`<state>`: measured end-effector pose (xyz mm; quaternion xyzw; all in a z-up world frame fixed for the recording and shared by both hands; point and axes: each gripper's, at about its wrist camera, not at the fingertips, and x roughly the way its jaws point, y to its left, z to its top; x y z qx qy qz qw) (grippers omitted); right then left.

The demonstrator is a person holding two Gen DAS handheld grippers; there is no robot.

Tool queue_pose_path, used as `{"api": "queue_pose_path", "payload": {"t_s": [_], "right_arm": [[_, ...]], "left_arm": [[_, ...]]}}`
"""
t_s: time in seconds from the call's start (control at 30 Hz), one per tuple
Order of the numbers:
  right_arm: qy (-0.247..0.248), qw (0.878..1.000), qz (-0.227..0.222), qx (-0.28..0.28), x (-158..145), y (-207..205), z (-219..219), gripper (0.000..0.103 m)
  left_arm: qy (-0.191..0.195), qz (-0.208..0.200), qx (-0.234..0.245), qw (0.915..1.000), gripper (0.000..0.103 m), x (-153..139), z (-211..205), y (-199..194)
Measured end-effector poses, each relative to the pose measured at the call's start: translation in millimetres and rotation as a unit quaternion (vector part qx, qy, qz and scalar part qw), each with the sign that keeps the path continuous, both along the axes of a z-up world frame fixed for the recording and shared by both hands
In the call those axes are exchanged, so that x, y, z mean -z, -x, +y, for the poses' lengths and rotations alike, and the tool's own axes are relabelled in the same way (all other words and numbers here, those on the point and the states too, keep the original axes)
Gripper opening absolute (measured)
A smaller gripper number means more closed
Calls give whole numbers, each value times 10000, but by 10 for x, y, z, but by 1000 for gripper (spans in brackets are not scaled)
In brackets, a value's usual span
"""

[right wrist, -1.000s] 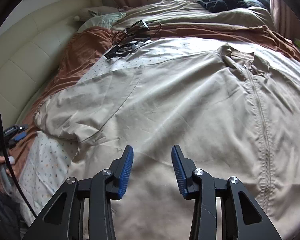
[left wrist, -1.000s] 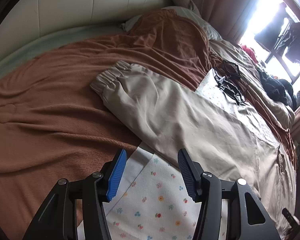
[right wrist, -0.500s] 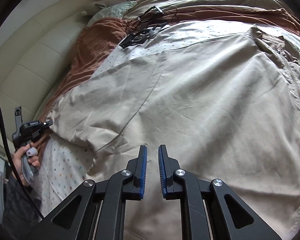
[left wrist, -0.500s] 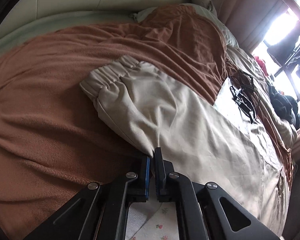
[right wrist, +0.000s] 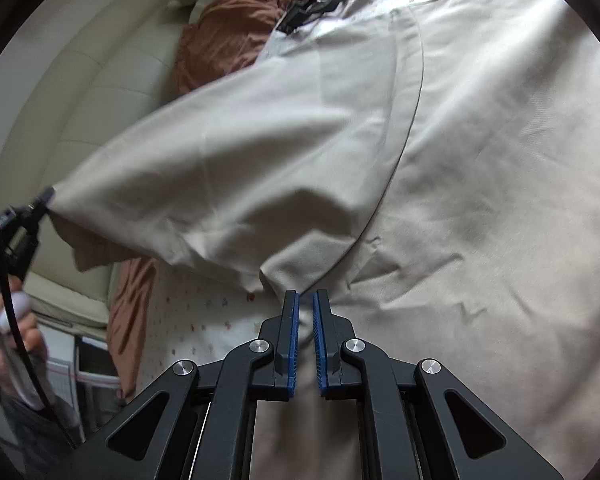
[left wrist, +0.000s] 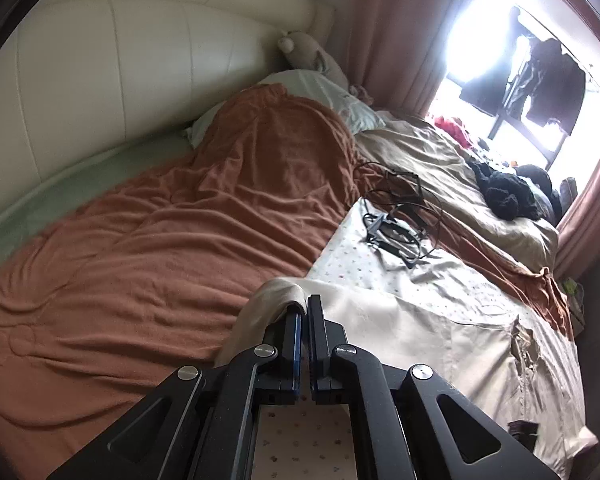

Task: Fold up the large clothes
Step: 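Lift the sleeve with the left gripper, lay it across the jacket front, release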

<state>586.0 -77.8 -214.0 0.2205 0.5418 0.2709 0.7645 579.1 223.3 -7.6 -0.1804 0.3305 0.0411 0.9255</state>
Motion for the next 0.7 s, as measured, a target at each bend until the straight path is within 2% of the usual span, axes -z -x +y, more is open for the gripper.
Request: {"api": "queue_pose_path", "payload": {"t_s": [0.13, 0.2, 0.27, 0.37, 0.43, 0.47, 0.53, 0.57, 0.7], "right_arm": [[-131, 9999, 82, -45, 4, -13, -40, 8], [32, 10000, 42, 3, -79, 19, -136, 8], [142, 9998, 66, 150, -155, 59, -268, 8], [-103, 9996, 182, 171, -265, 146, -467, 9], [-96, 9994, 123, 306, -380, 212, -660, 10], [-104, 9991, 67, 413, -453, 250, -776, 11], [-240, 9978, -62, 620, -579, 359, -1030, 29], [-343, 9966, -108, 745, -634, 427, -1165, 32], [-446, 9926, -265, 1102, -800, 690, -1603, 33]], "left_arm": [[-183, -146, 250, 9994, 3, -370, -333, 27], [-303, -263, 397, 9984, 3, -548, -531, 44], [-384, -401, 550, 9969, 3, -687, -704, 77], [-387, -555, 716, 9951, 3, -847, -974, 89], [-382, -609, 863, 9937, 3, -930, -1162, 93], [-394, -633, 947, 9927, 3, -971, -1263, 93], [-373, -715, 1131, 9903, 3, -1076, -1469, 125], [-328, -756, 1239, 9889, 3, -1124, -1570, 144], [-375, -766, 1485, 9852, 3, -1216, -1929, 166]]}}
